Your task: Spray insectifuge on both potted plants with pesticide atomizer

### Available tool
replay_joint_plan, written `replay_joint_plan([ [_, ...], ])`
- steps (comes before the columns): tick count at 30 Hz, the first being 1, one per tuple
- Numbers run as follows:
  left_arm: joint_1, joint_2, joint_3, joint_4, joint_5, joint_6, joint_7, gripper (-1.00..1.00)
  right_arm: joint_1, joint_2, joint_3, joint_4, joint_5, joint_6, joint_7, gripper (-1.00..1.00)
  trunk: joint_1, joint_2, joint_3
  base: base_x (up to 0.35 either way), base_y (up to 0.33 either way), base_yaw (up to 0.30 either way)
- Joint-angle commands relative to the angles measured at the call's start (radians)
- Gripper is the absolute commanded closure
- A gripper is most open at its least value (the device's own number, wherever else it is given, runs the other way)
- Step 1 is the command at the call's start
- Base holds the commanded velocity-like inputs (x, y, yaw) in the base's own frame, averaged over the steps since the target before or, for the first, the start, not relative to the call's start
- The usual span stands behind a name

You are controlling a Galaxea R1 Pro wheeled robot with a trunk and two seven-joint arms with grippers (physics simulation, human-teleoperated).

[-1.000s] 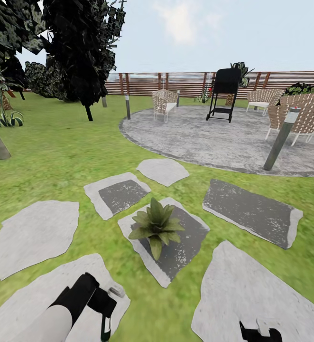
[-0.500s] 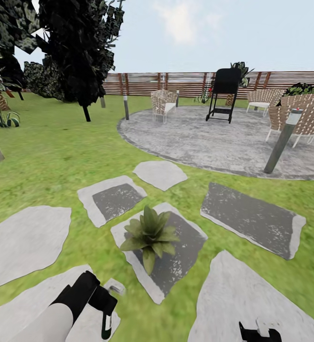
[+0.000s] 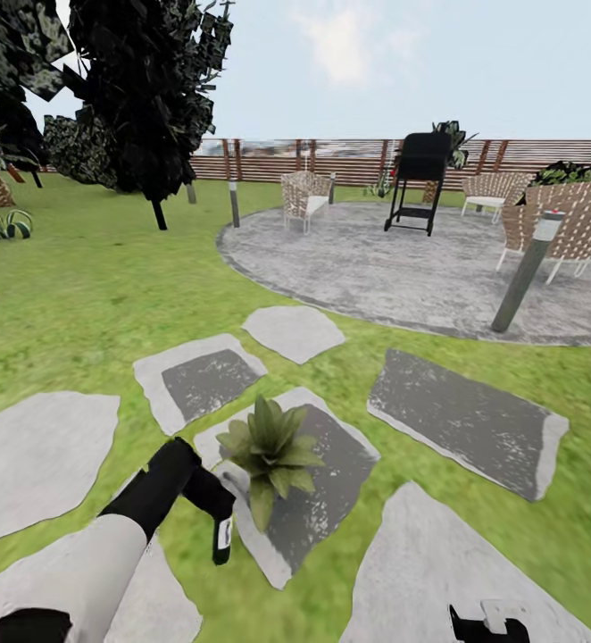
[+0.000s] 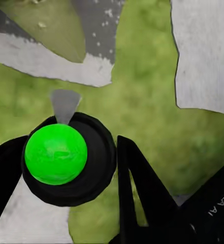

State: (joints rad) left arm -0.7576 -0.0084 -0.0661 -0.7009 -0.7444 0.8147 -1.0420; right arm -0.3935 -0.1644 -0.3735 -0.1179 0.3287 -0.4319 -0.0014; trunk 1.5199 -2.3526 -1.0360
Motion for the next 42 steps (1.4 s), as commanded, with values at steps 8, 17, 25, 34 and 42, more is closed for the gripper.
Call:
replay_joint_plan([
  [8, 0.028, 0.002, 0.000, -0.058, -0.010, 0.015, -0.009, 1.00, -0.001, 0.000, -0.008, 0.001, 0.011, -0.004, 0.000, -1.00, 0.000, 0.000, -0.001, -0.091, -0.086, 0.000],
  [17, 0.017, -0.004, -0.001, -0.083, -0.009, 0.075, -0.009, 1.00, -0.001, 0.000, -0.008, 0.001, 0.010, -0.004, 0.000, -1.00, 0.000, 0.000, -0.001, 0.000, 0.000, 0.000],
  [25, 0.030, 0.001, -0.004, -0.103, -0.010, 0.088, -0.009, 1.00, -0.001, 0.000, -0.009, 0.000, 0.010, -0.004, 0.000, -1.00, 0.000, 0.000, -0.001, 0.020, -0.044, 0.000],
  [34, 0.032, -0.004, -0.007, -0.104, -0.011, 0.087, -0.009, 1.00, -0.001, 0.000, -0.009, 0.000, 0.010, -0.004, 0.000, -1.00, 0.000, 0.000, -0.001, -0.058, -0.228, 0.000],
  [42, 0.033, 0.003, -0.003, -0.103, -0.014, 0.088, -0.004, 1.00, -0.001, 0.000, -0.008, 0.000, 0.010, -0.004, 0.003, -1.00, 0.000, 0.000, -0.001, -0.046, -0.031, 0.000],
])
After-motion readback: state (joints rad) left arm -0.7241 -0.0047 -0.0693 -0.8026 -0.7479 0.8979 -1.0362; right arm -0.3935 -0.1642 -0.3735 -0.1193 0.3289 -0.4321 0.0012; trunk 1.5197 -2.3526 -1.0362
